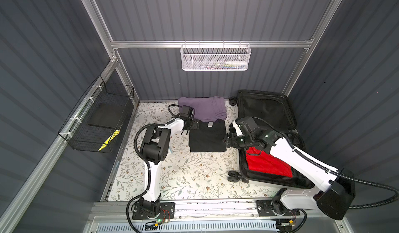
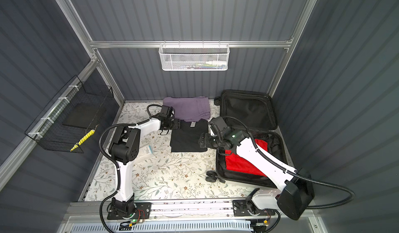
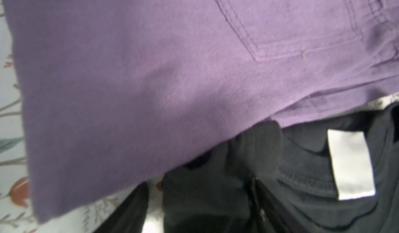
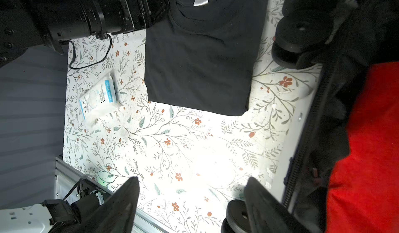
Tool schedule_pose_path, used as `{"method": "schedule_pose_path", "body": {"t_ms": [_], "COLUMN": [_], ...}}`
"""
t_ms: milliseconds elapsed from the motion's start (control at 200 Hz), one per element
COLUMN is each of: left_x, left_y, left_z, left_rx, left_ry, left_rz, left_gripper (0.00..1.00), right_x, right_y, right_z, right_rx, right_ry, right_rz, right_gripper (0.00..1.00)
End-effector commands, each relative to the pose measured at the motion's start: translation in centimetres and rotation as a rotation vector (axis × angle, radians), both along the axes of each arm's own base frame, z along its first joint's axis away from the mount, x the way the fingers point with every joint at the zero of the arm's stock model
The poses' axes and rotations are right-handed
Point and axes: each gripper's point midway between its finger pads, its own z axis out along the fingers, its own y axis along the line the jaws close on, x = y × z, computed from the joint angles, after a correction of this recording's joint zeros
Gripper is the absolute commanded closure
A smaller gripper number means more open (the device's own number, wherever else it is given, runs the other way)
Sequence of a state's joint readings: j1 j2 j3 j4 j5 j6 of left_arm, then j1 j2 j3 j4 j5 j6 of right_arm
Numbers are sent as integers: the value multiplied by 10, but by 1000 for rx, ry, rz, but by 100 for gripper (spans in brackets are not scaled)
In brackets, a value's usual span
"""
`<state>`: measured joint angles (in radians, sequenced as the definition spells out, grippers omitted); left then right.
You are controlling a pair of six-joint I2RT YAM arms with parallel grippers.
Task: Pack the luggage
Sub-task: 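Lower the left gripper onto the black T-shirt's edge nearest the jeans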
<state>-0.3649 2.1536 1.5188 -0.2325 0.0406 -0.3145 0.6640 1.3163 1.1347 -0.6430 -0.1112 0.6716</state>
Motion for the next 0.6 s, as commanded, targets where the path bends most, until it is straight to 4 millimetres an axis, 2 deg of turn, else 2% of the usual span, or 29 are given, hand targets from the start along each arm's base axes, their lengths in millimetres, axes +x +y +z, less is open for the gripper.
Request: {"method": "schedule_pose_path", "body": {"t_ms": [0, 100, 240, 275, 280, 305, 460, 595], "left_x": [-4, -8, -20, -19, -24, -31, -49, -64], "left_y": [-8, -13, -10, -10, -7, -4, 10, 27], "left_z": [-13, -11, -10, -4, -10, -16, -13, -12], "left_rx": [-34, -75, -86, -88, -82, -73, -41, 3], "left_ry": [31, 32, 39, 26, 43, 59, 57, 69], "left_rz": [-35, -46, -43, -41, -40, -36, -13, 21], "left_gripper": [35, 50, 80, 86, 86, 89, 99, 100], "right_x": [-3, -1, 1, 2, 2, 2, 4, 5], "right_y": [-2, 0, 4, 7, 7, 8, 21, 37], "right_z": [-6, -10, -20, -23, -24, -25, -41, -55], "right_rx": [-26, -36, -69, -78, -81, -88, -132, -160], "right_ry": [15, 21, 35, 39, 39, 42, 64, 83], "right_rz": [-1, 2, 11, 14, 14, 16, 34, 53], "right_gripper": [21, 22, 21, 21, 21, 22, 22, 22]}}
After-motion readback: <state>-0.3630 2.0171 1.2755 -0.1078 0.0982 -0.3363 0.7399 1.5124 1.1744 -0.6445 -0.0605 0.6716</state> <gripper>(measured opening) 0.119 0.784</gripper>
